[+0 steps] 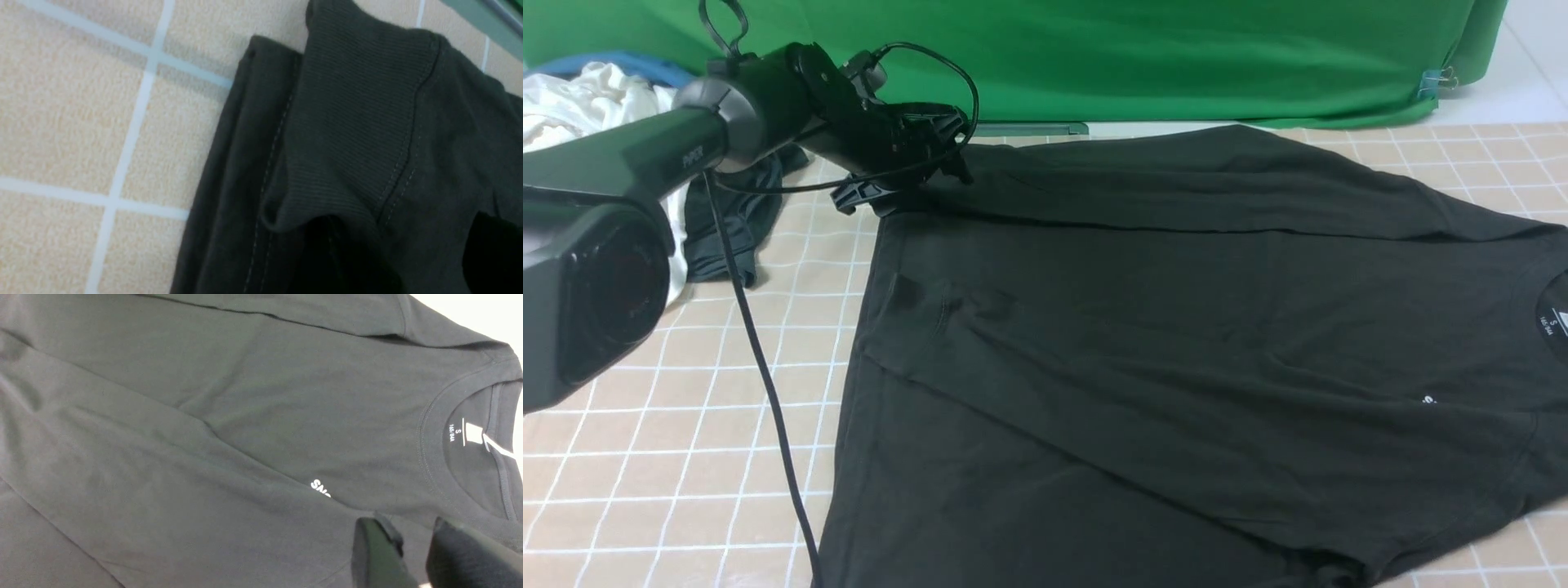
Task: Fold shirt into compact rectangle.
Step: 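Grab the top left corner of the dark shirt with the left gripper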
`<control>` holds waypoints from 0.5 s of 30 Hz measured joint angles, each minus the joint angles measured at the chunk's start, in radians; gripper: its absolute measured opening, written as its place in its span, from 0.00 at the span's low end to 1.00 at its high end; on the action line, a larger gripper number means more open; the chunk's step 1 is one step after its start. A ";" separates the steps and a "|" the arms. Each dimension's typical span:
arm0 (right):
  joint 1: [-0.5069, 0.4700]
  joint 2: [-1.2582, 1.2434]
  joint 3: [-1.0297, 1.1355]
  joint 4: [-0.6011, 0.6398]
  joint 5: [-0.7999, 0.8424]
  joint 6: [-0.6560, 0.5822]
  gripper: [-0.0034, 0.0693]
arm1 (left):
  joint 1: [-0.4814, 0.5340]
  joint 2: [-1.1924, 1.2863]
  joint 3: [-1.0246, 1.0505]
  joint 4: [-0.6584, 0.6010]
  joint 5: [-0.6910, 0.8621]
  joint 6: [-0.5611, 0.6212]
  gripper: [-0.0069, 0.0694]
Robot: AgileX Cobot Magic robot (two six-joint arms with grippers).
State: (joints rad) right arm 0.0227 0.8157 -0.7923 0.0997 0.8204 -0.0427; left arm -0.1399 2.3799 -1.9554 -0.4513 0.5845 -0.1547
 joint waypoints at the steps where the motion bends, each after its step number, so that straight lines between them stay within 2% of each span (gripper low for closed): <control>1: 0.000 0.000 0.000 0.000 0.000 0.001 0.35 | 0.000 0.001 0.000 -0.004 -0.002 0.000 0.63; 3: 0.000 0.000 0.000 0.000 0.000 0.002 0.35 | 0.000 0.003 0.000 -0.007 -0.006 -0.010 0.57; 6: 0.000 0.000 0.000 0.000 0.000 0.004 0.35 | 0.000 0.008 0.002 -0.014 -0.016 -0.054 0.37; 7: 0.000 0.000 0.000 0.000 0.000 0.005 0.35 | 0.000 0.008 0.002 -0.017 -0.018 -0.057 0.33; 8: 0.000 0.000 0.000 0.000 0.000 0.009 0.35 | 0.000 0.012 0.003 -0.030 -0.028 -0.069 0.20; 11: 0.000 0.000 0.000 0.000 0.000 0.025 0.35 | 0.000 0.013 0.003 -0.042 -0.037 -0.077 0.13; 15: 0.000 0.000 0.000 0.000 0.002 0.052 0.35 | 0.000 -0.011 0.003 -0.043 -0.011 -0.077 0.12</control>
State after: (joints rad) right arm 0.0227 0.8157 -0.7923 0.0997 0.8224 0.0098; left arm -0.1399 2.3691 -1.9520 -0.4943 0.5736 -0.2321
